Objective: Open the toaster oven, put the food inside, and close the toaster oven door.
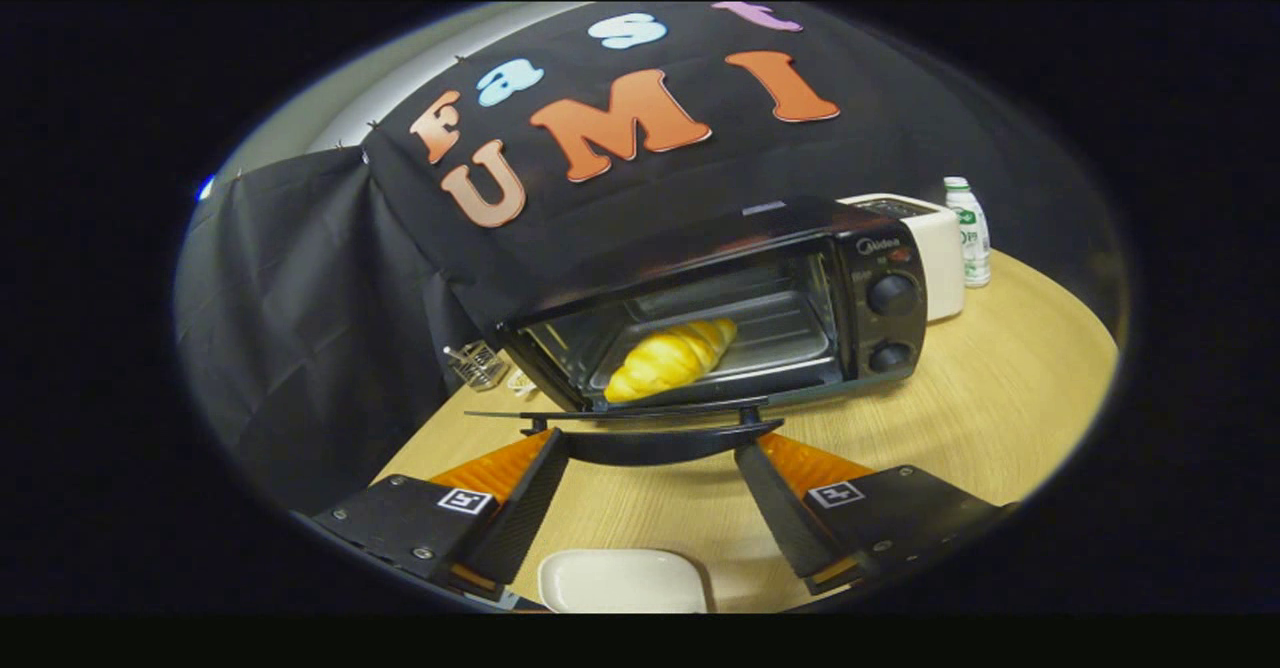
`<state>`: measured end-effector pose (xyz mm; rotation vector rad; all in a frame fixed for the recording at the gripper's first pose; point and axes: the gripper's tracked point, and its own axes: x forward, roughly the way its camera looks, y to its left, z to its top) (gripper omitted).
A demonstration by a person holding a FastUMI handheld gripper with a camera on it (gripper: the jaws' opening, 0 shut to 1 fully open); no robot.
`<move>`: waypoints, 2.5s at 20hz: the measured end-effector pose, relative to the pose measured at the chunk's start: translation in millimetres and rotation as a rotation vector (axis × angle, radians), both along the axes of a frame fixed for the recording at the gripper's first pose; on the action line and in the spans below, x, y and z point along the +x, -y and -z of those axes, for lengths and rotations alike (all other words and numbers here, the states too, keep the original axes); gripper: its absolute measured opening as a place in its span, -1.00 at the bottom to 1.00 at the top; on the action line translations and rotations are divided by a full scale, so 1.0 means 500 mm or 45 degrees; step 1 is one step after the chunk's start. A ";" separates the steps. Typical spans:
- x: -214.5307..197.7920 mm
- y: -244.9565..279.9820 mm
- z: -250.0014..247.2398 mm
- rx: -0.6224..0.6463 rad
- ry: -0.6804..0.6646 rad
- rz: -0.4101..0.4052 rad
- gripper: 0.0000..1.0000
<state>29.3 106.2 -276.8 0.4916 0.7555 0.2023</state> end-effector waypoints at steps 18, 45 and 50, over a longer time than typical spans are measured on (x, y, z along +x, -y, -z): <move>0.121 -0.007 -0.070 -0.067 0.113 0.032 0.92; -0.196 0.143 -0.495 -0.305 0.668 0.057 0.92; -0.252 0.130 -0.543 -0.292 0.705 0.054 0.95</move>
